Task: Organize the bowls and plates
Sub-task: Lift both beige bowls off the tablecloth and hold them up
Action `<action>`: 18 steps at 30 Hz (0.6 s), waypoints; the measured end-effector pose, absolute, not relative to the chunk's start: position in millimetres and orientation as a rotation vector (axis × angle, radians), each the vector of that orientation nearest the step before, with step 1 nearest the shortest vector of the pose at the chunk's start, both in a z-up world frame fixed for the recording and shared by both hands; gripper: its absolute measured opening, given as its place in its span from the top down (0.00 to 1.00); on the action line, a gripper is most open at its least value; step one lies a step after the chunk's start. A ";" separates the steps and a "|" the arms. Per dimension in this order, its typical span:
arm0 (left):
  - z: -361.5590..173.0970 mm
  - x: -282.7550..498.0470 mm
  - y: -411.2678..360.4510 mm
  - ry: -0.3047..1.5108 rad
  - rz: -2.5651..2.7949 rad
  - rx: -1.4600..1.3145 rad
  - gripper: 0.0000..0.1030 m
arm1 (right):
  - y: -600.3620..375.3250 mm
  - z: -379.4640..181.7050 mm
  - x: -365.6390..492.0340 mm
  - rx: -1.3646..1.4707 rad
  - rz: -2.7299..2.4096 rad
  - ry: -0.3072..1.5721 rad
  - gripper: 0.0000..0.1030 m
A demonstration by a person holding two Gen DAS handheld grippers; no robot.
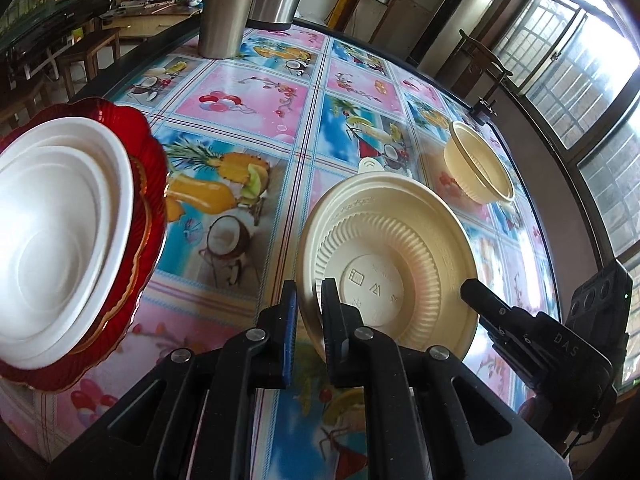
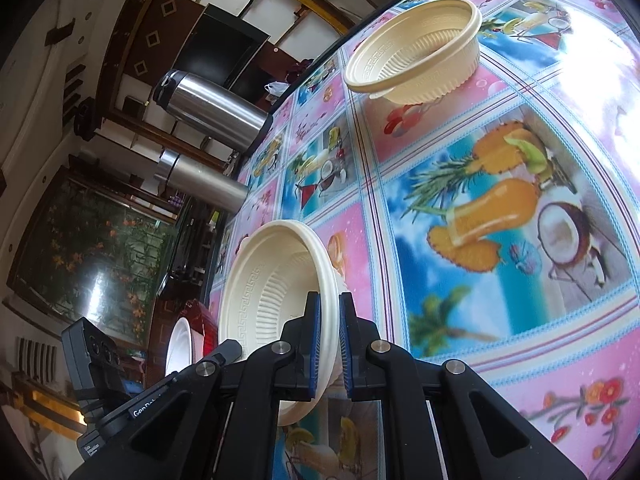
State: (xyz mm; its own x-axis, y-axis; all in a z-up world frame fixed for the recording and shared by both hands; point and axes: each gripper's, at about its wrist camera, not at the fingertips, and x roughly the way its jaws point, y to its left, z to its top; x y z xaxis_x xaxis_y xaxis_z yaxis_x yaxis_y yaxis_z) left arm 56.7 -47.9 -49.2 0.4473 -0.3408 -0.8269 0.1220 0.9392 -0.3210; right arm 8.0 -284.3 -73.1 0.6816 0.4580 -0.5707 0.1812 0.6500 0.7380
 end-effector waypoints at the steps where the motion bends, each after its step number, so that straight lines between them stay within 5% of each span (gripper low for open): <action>1: -48.5 53.5 -46.4 1.067 -0.289 -0.221 0.91 | -282.3 -72.9 5.2 0.864 0.183 0.832 0.91; 18: -44.1 15.6 -24.5 1.021 -0.269 -0.145 0.89 | -246.4 -67.3 -21.5 0.754 0.229 0.869 0.91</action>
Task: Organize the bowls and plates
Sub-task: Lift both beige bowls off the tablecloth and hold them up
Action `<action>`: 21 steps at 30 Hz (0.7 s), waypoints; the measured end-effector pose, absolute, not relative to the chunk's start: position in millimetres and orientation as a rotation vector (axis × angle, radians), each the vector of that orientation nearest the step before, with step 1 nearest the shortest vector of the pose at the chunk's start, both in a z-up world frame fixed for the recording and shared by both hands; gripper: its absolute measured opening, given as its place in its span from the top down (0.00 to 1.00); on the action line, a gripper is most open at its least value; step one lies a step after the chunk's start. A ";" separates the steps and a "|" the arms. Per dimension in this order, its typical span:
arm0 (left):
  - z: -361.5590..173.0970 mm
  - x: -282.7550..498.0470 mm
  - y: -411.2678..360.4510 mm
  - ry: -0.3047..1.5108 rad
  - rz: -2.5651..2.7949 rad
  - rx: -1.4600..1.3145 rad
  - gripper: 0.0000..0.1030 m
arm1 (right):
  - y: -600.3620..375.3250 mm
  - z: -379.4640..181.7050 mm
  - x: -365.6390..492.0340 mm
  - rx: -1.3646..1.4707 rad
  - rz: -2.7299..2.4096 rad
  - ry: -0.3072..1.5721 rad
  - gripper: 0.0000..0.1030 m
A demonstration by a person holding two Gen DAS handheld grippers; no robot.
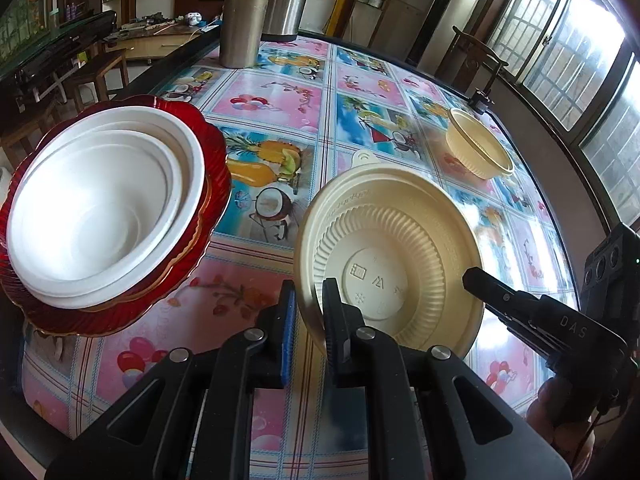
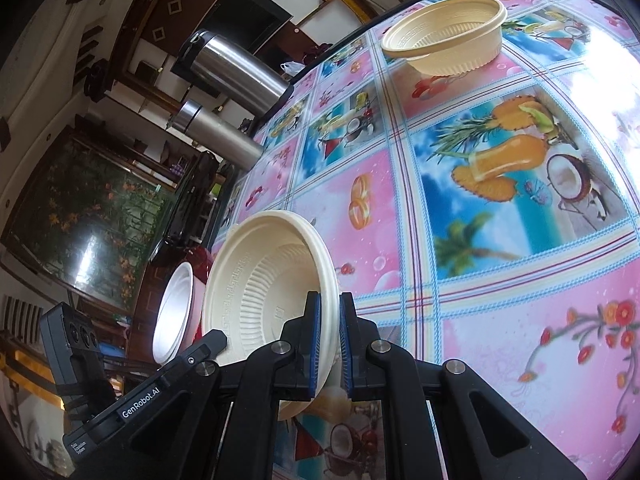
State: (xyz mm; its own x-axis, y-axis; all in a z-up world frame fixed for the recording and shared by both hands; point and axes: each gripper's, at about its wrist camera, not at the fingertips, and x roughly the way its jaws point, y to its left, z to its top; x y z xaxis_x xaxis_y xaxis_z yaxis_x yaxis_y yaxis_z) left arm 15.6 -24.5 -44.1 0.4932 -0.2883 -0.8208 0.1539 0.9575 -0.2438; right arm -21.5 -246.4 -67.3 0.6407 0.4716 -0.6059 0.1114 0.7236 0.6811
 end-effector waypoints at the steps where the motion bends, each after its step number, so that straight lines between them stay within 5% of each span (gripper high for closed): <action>1: -44.5 14.5 -24.2 1.020 -0.269 -0.141 0.89 | -245.2 -67.2 -23.2 0.751 0.232 0.870 0.91; 21: -43.1 8.2 -25.8 1.005 -0.264 -0.103 0.88 | -240.9 -70.1 -27.6 0.743 0.250 0.881 0.91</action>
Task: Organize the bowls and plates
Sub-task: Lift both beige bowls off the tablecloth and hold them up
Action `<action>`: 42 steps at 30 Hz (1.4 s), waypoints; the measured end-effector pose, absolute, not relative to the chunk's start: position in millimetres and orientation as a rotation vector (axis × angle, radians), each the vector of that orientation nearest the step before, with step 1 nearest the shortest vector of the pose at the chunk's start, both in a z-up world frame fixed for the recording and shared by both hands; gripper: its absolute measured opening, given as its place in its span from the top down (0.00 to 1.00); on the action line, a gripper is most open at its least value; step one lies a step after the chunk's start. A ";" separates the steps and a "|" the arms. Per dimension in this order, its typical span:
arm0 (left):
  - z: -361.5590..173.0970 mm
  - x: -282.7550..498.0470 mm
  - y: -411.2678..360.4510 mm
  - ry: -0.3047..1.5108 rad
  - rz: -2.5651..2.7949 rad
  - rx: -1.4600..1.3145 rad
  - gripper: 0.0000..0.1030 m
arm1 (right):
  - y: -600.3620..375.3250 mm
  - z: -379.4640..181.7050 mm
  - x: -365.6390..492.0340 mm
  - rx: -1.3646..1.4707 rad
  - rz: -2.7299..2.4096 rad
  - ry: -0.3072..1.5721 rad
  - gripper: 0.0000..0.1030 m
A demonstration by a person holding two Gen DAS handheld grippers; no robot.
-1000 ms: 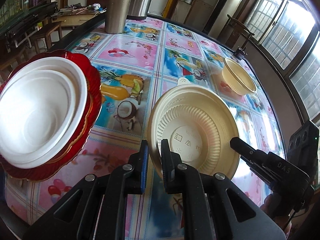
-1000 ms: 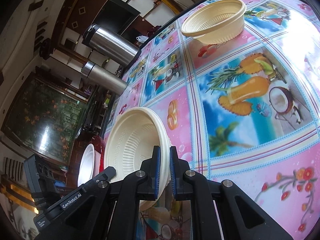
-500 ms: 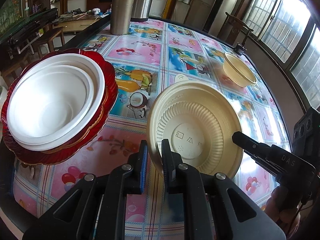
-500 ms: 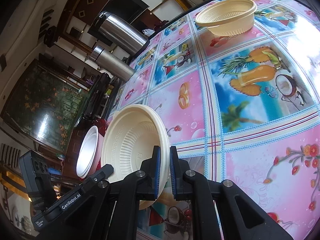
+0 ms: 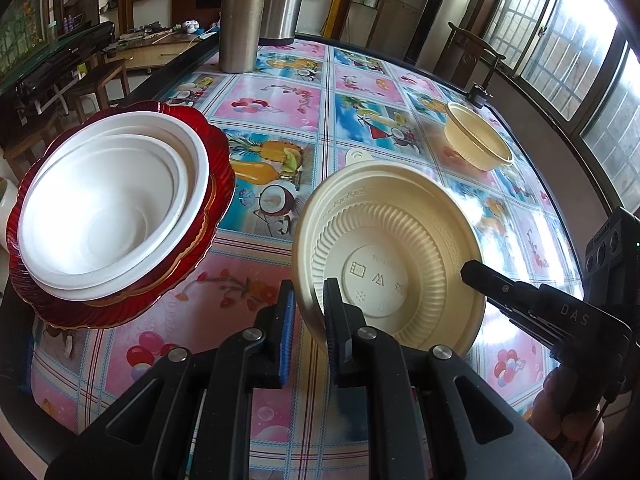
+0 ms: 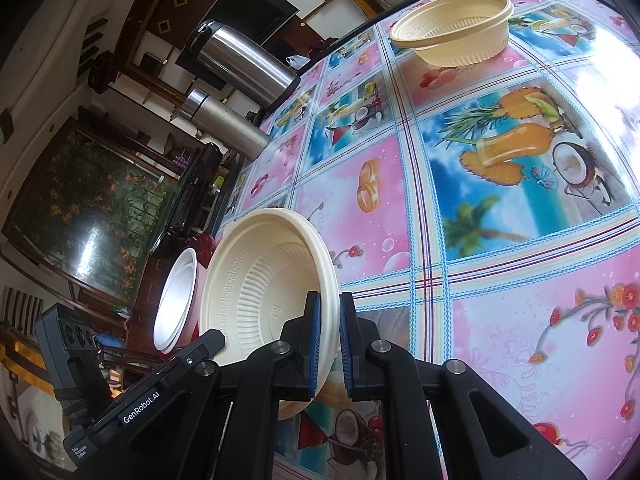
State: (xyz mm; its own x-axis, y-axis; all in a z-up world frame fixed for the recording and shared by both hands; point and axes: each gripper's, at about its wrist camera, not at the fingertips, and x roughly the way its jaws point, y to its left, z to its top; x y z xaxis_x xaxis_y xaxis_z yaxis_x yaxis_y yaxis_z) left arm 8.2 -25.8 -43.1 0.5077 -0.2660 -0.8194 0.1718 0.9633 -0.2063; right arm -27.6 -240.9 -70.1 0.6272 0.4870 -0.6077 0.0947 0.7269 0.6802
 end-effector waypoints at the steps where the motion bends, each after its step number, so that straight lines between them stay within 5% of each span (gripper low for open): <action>1: -42.9 8.0 -26.0 1.004 -0.264 -0.100 0.88 | -240.3 -70.1 -27.8 0.743 0.250 0.880 0.91; 42: -43.3 3.3 -28.1 0.998 -0.282 -0.081 0.87 | -233.6 -73.2 -28.9 0.743 0.247 0.892 0.90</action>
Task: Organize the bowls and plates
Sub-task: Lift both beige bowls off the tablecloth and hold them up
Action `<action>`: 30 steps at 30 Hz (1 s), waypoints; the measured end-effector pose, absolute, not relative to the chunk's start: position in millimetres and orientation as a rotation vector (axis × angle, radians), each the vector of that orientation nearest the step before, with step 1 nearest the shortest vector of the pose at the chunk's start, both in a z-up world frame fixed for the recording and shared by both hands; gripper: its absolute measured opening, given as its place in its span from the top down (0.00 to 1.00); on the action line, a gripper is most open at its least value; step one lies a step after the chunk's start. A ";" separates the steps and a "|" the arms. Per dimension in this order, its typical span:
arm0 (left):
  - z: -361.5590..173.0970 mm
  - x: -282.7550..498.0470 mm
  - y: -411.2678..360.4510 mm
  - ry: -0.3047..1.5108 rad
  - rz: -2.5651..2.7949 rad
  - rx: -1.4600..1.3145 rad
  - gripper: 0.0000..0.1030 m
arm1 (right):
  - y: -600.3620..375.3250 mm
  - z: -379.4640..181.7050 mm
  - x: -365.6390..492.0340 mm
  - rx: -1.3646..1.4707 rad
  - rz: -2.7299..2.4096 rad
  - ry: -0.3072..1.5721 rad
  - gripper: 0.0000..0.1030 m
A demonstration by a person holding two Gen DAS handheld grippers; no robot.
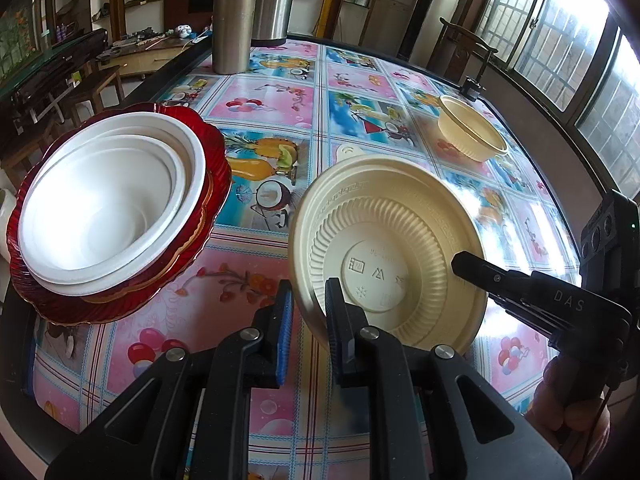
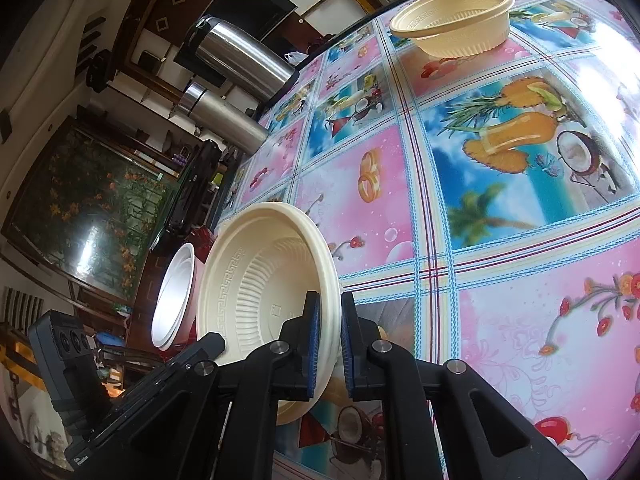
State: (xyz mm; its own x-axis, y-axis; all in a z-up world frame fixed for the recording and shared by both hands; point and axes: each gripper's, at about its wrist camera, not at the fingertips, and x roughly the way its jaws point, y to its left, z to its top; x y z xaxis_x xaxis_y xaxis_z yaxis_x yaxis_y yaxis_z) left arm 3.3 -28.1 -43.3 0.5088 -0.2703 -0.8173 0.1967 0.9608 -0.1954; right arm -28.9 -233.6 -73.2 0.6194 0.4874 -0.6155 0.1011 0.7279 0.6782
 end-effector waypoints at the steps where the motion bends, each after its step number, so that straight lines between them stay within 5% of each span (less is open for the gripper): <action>1: -43.4 3.2 -28.2 0.999 -0.282 -0.082 0.87 | -233.4 -73.0 -29.0 0.742 0.247 0.892 0.90; 30: -48.0 7.5 -26.4 1.020 -0.312 -0.083 0.86 | -234.3 -69.0 -26.7 0.745 0.215 0.892 0.90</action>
